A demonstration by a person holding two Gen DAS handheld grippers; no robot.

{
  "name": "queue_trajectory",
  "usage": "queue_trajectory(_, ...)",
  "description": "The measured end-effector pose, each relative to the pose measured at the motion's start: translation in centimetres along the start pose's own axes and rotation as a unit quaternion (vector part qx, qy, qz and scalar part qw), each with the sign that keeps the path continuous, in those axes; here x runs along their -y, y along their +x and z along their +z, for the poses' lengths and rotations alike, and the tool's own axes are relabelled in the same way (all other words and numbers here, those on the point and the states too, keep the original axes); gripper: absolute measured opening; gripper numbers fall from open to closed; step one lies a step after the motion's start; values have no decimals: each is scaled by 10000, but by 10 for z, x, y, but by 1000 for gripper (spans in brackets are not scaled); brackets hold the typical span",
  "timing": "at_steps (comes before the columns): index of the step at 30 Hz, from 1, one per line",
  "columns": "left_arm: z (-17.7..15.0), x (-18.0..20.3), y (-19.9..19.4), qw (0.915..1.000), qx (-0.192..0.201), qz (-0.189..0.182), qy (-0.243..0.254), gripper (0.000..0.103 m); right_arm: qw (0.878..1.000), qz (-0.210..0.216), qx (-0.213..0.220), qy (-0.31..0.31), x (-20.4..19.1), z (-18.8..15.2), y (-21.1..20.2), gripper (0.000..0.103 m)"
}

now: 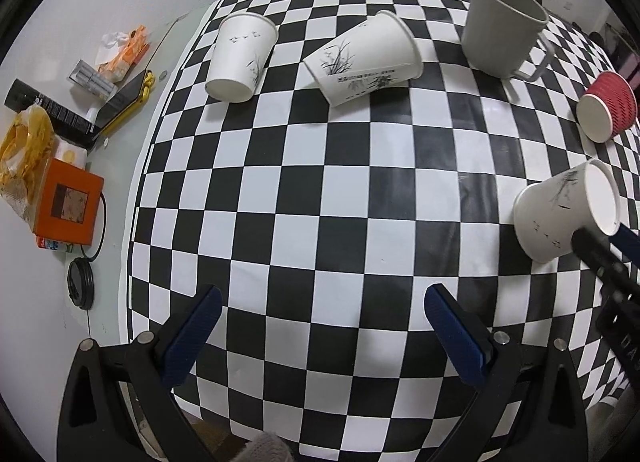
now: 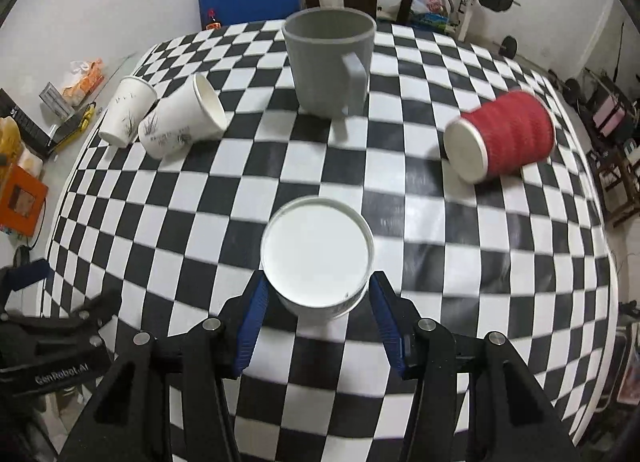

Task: Flip cup upside down
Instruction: 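Lower the inverted cup rim-down onto the table and open the right gripper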

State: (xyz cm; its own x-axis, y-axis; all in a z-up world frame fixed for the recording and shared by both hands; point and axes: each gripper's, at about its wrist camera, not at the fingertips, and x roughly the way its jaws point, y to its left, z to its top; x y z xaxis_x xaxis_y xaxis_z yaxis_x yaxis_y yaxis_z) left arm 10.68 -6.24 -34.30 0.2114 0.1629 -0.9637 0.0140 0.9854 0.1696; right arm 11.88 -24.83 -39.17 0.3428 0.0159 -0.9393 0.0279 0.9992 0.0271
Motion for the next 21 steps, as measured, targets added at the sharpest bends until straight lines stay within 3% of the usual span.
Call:
queue_trajectory(3, 0, 4, -7, 9999, 83, -56, 31, 103, 10000, -29, -26, 75, 3, -5, -4, 69)
queue_trajectory(7, -1, 7, -27, 9994, 309, -136, 83, 103, 9998, -140, -82, 131, 7, -10, -15, 98)
queue_trajectory(8, -1, 7, -32, 9992, 360, -173, 92, 103, 9997, -169, -99, 127, 7, -12, -19, 100)
queue_trajectory(13, -4, 8, -67, 9973, 575, -443, 86, 103, 9984, -367, -260, 331, 17, -29, -49, 102)
queue_trajectory(21, -8, 5, -147, 9910, 1078, -784, 115, 103, 9953, -730, 182, 610, 30, -39, -144, 102)
